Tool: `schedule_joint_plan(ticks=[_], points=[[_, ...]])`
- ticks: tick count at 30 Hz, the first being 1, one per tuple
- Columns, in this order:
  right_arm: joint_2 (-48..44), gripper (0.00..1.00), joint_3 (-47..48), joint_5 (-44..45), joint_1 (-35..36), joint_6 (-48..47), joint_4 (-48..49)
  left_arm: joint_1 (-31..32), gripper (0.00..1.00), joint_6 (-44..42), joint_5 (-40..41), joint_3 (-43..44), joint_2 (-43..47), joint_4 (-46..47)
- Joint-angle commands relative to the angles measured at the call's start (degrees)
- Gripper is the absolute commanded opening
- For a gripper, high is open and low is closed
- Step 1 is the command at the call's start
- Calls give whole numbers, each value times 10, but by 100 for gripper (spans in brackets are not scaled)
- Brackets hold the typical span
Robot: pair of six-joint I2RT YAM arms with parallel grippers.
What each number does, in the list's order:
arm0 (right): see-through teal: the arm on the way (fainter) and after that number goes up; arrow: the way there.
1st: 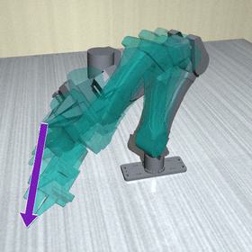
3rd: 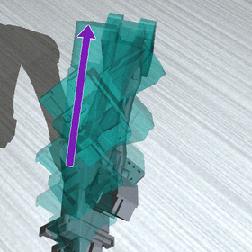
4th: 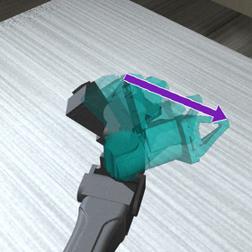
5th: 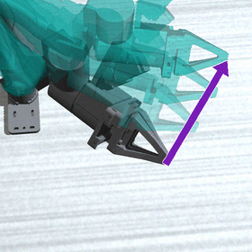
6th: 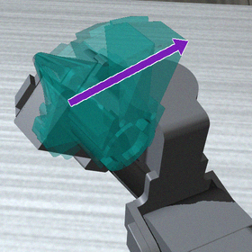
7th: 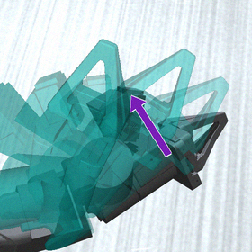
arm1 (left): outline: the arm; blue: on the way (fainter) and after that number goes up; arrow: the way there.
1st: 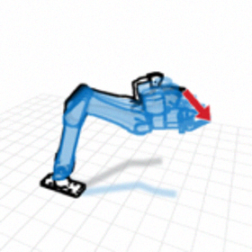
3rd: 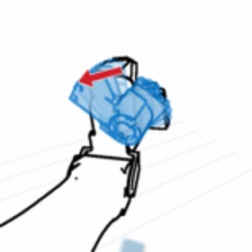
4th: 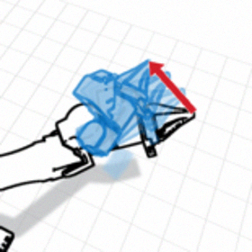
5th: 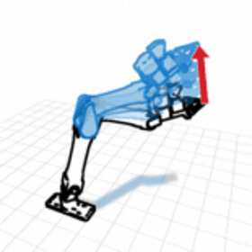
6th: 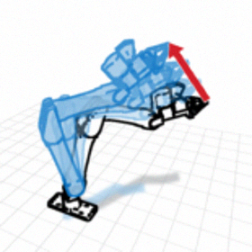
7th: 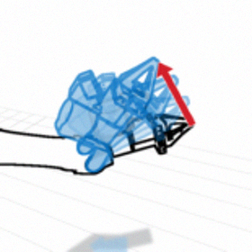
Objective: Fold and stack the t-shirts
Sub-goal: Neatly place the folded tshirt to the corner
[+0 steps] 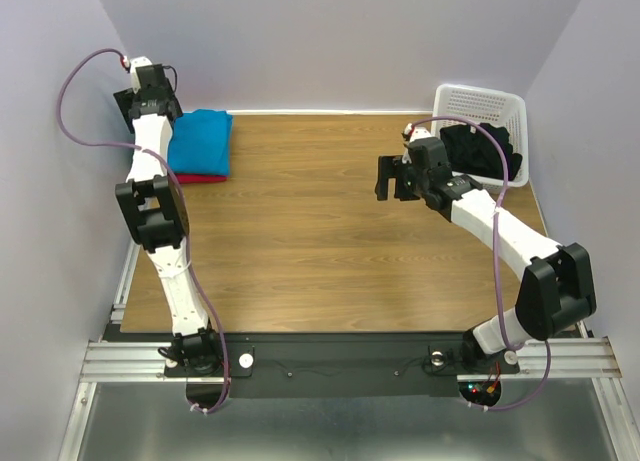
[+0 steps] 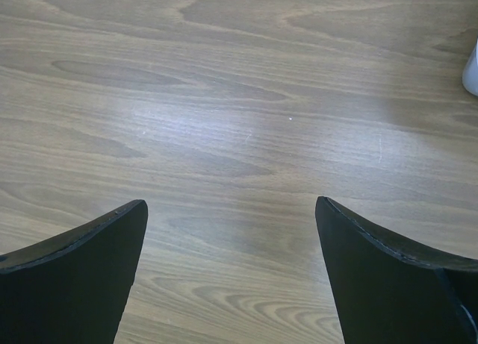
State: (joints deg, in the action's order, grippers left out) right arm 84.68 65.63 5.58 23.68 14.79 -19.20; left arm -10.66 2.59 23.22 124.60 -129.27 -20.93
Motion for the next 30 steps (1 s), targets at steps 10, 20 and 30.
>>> schedule_joint_plan(ticks=[10,20,30], points=[[-106,100,-52,-6,-1,35,-14,76,99,194,-89,-131,282,-28],[-233,100,-179,79,-1,115,-20,342,99,319,-4,-699,615,113],[-353,100,-277,156,-1,179,-20,379,99,334,2,-844,773,109]])
